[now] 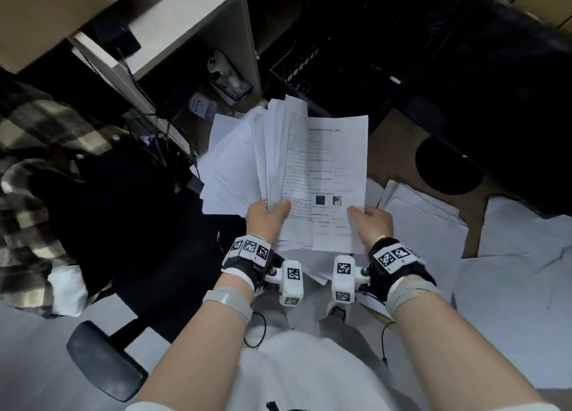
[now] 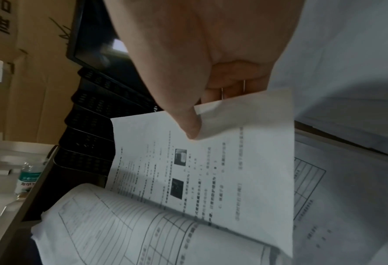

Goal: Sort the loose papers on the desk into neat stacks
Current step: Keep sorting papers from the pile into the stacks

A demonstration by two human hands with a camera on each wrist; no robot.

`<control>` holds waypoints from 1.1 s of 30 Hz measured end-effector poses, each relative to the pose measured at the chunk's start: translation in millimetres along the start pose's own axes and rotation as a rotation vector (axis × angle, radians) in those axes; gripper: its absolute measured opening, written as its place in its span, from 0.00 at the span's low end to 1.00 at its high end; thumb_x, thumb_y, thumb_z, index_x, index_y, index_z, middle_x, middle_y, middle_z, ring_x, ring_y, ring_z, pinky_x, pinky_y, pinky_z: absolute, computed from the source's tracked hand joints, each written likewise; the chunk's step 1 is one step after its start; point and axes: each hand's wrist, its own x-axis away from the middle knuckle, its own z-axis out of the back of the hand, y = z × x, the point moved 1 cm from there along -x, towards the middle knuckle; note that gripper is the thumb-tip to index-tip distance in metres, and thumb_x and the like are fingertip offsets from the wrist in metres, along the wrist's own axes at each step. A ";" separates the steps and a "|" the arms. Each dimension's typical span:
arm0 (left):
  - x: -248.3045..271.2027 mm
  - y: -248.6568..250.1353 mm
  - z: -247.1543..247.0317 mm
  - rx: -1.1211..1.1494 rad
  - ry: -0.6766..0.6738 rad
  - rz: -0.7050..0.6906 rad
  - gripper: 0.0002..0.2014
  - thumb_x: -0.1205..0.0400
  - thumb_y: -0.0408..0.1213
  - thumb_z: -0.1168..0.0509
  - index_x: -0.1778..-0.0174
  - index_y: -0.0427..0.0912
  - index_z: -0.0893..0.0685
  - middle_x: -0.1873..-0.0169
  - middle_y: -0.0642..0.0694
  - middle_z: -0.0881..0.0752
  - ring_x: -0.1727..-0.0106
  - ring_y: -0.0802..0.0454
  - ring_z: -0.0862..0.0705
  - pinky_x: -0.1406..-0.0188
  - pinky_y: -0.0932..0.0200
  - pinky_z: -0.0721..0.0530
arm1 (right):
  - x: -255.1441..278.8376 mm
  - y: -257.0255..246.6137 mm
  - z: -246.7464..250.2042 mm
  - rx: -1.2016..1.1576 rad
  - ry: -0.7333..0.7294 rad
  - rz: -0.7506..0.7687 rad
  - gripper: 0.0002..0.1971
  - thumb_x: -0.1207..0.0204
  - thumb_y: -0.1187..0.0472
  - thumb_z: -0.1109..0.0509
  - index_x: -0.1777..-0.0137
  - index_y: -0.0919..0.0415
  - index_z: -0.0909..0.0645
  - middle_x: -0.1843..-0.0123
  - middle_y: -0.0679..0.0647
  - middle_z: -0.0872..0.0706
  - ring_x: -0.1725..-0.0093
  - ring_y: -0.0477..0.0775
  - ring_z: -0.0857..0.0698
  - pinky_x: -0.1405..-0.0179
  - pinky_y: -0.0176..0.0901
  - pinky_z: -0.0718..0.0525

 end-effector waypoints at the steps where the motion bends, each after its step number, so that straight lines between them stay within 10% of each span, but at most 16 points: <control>1: -0.4 -0.1 0.9 -0.025 -0.007 -0.007 0.13 0.19 0.40 0.27 0.68 0.41 0.16 0.77 0.53 0.19 0.73 0.57 0.22 0.74 0.67 0.25 | -0.5 2.2 -0.6 0.002 -0.013 -0.013 0.13 0.32 0.53 0.31 0.59 0.62 0.13 0.60 0.54 0.07 0.52 0.61 0.09 0.45 0.58 0.11; 12: 14.3 -16.8 41.9 -0.056 0.296 0.070 0.12 0.18 0.42 0.29 0.61 0.37 0.14 0.67 0.51 0.14 0.65 0.56 0.17 0.71 0.69 0.23 | -9.3 24.1 -29.0 0.171 -0.193 -0.036 0.09 0.26 0.58 0.26 0.66 0.60 0.11 0.70 0.54 0.13 0.69 0.56 0.19 0.64 0.46 0.18; 23: -10.9 -25.6 159.9 0.008 0.416 0.075 0.12 0.27 0.44 0.19 0.56 0.39 0.08 0.63 0.49 0.08 0.64 0.59 0.09 0.65 0.65 0.14 | -22.5 -26.9 -183.2 0.111 -0.225 -0.079 0.10 0.27 0.66 0.37 0.68 0.67 0.19 0.75 0.60 0.19 0.75 0.60 0.19 0.66 0.51 0.16; 25: -21.1 -25.9 171.0 -0.011 0.410 0.089 0.11 0.28 0.45 0.19 0.63 0.42 0.10 0.68 0.51 0.09 0.68 0.58 0.11 0.68 0.64 0.17 | -33.5 -36.5 -212.2 0.081 -0.318 -0.106 0.09 0.25 0.67 0.39 0.53 0.68 0.17 0.65 0.64 0.14 0.70 0.61 0.15 0.58 0.60 0.10; 28: -37.8 -26.5 171.0 -0.040 0.365 0.123 0.12 0.31 0.47 0.17 0.66 0.44 0.11 0.68 0.52 0.09 0.66 0.57 0.10 0.66 0.60 0.12 | -34.4 -47.1 -226.2 0.107 -0.363 -0.127 0.40 0.28 0.49 0.31 0.19 0.67 0.37 0.28 0.69 0.22 0.43 0.59 0.18 0.34 0.64 0.18; 33: -56.7 -21.0 137.6 -0.116 0.223 0.151 0.22 0.38 0.54 0.16 0.57 0.43 0.09 0.63 0.52 0.08 0.60 0.57 0.09 0.56 0.53 0.08 | 9.2 -79.4 -195.3 -0.095 -0.453 -0.012 0.40 0.27 0.41 0.24 0.19 0.55 0.34 0.27 0.55 0.21 0.33 0.54 0.17 0.34 0.56 0.16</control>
